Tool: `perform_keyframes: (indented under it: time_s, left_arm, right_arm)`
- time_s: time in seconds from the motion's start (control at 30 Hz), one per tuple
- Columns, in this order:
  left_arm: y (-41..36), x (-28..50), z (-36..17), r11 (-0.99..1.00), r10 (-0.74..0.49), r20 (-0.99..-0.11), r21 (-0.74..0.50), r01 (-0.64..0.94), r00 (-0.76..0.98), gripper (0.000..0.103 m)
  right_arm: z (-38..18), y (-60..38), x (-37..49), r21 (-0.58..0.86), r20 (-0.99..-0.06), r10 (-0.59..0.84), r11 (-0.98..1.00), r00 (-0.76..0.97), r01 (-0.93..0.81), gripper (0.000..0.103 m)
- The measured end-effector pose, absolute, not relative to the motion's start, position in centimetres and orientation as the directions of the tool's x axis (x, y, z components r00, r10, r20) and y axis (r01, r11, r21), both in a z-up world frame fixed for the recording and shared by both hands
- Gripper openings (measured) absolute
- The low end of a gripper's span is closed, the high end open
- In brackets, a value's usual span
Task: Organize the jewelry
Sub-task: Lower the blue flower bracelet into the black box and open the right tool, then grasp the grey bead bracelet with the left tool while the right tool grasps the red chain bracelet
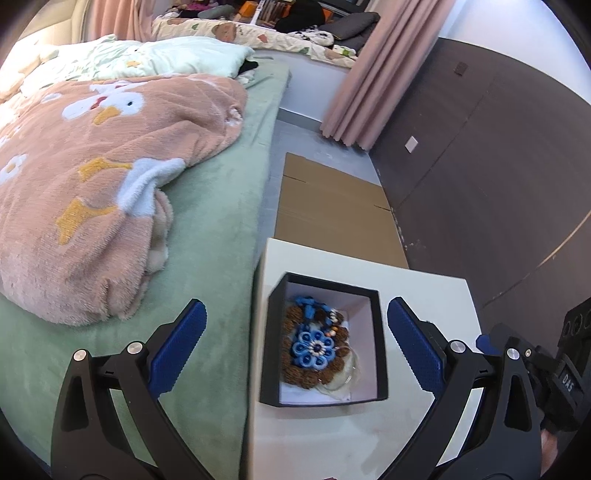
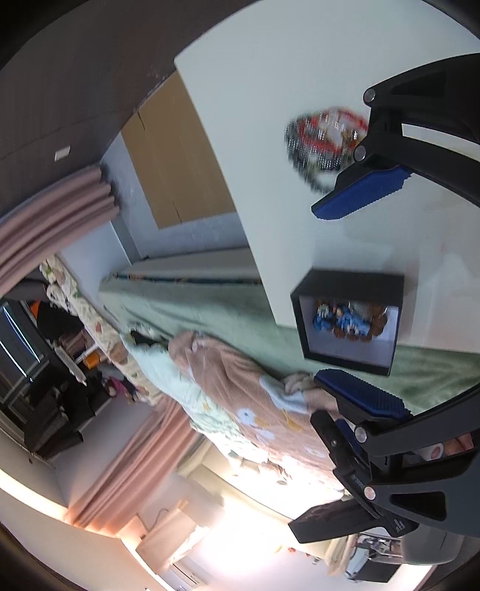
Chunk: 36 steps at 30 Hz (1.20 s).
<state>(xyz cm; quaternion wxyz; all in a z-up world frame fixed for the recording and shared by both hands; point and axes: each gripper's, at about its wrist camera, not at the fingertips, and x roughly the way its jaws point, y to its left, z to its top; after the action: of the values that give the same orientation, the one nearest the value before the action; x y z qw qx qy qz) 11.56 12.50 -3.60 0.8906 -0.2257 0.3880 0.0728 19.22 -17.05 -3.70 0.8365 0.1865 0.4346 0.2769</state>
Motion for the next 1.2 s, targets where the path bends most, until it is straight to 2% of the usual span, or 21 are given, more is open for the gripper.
perform_keyframes:
  time_s: [0.3,0.53,0.73,0.8,0.9,1.2]
  left_arm:
    - [7.9,12.0,-3.3,0.923,-0.082,-0.719,-0.317,-0.221,0.690,0.098]
    - [4.4,12.4,-3.2,0.940,-0.122,-0.709,-0.307,-0.148,0.695,0.097]
    - [2.8,13.3,-3.9,0.941,-0.167,-0.724,-0.320,-0.112,0.669,0.070]
    - [2.5,13.7,-4.2,0.941,-0.176,-0.732,-0.322,-0.106,0.658,0.062]
    - [2.1,14.2,-4.6,0.942,-0.180,-0.739,-0.320,-0.103,0.650,0.058]
    - [2.5,15.6,-4.9,0.939,-0.183,-0.743,-0.326,-0.109,0.644,0.058]
  right_arm:
    - [-4.6,-22.1,19.2,0.534,-0.676,0.557,0.822,0.484,-0.200,0.082]
    - [-6.7,-24.5,20.1,0.529,-0.729,0.526,0.839,0.439,-0.126,0.066]
    - [-8.2,-24.8,21.2,0.527,-0.752,0.521,0.843,0.403,-0.108,0.048]
    - [-8.8,-24.8,21.6,0.527,-0.761,0.521,0.844,0.387,-0.100,0.047]
    - [-9.6,-24.4,22.2,0.514,-0.778,0.509,0.853,0.368,-0.094,0.046]
    - [-11.6,-22.5,24.2,0.476,-0.823,0.470,0.877,0.318,-0.065,0.046]
